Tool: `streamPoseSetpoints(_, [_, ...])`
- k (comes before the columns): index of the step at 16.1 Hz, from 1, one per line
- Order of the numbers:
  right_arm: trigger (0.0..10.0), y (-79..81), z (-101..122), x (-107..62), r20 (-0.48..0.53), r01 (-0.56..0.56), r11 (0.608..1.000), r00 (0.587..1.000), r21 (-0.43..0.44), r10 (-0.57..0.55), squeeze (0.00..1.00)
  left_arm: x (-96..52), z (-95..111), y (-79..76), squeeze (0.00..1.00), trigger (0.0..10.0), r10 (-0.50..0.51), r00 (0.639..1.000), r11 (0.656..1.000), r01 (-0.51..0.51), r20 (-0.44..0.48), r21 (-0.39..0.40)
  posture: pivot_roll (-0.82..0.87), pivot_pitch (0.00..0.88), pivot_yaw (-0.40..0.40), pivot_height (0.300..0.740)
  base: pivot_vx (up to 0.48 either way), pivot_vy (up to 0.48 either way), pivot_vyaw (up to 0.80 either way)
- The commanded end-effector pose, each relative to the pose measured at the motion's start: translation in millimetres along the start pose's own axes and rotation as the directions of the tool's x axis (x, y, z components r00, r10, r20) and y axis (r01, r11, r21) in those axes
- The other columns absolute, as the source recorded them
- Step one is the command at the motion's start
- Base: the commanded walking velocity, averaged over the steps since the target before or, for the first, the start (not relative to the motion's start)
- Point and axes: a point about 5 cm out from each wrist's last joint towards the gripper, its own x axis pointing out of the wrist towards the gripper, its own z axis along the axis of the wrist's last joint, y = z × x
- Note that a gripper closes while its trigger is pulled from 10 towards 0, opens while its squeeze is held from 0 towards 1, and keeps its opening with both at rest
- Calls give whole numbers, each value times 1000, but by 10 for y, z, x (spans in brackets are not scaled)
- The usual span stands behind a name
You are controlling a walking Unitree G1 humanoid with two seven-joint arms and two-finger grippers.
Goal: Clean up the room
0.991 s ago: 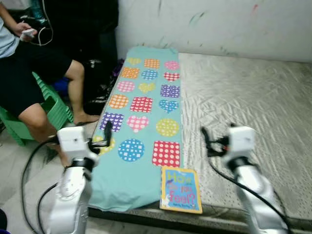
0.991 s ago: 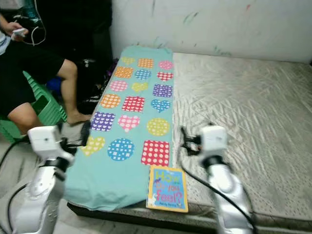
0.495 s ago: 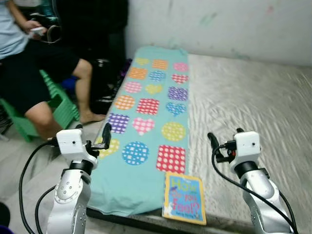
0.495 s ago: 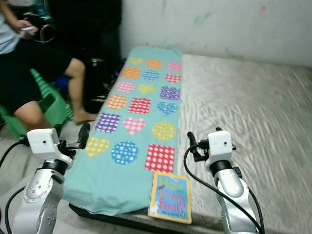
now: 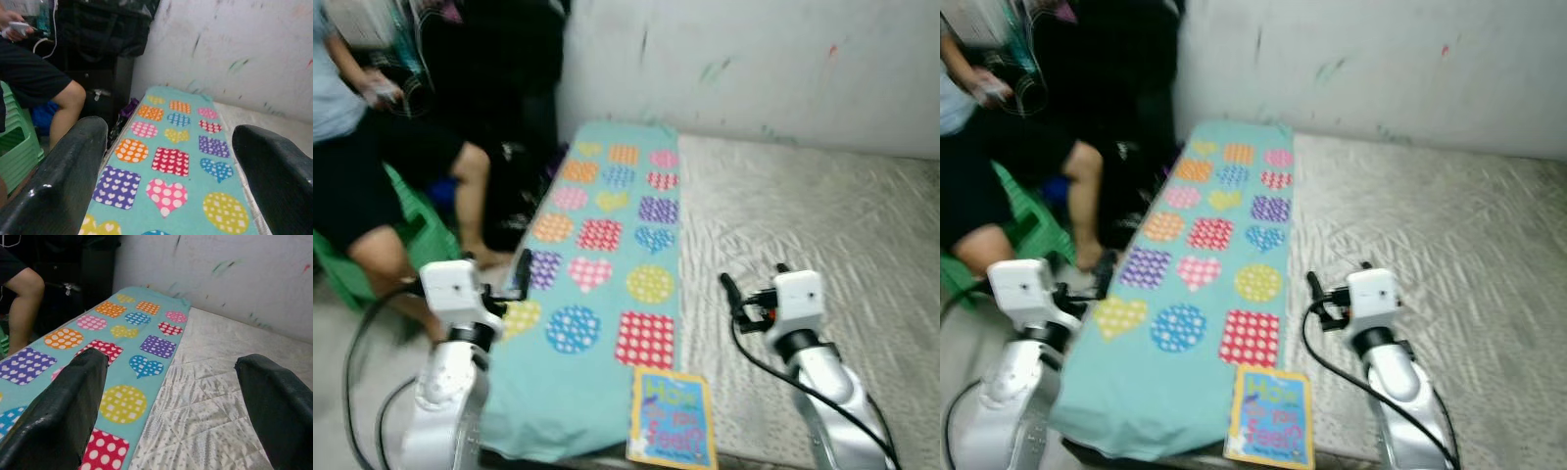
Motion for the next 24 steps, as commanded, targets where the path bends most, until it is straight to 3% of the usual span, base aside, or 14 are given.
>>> streamPoseSetpoints(1, [10000,-40,28,5,7,2,1000,1000,-7,-2,0,22,-9,-34,0,10000,-1,1000,1000,0,-8,-15,-91,0,-35,740,0,0,0])
streamPoseSetpoints(8, [10000,-29,21,34,-3,-9,1000,1000,9,9,0,56,-3,-67,0,10000,3,1000,1000,-3,-8,2,-92,0,-39,740,0,0,-78])
streamPoseSetpoints(24, [10000,-79,31,77,3,3,1000,1000,-14,-3,0,78,0,-73,0,10000,9,1000,1000,-9,-7,1,-88,0,-44,740,0,-443,0])
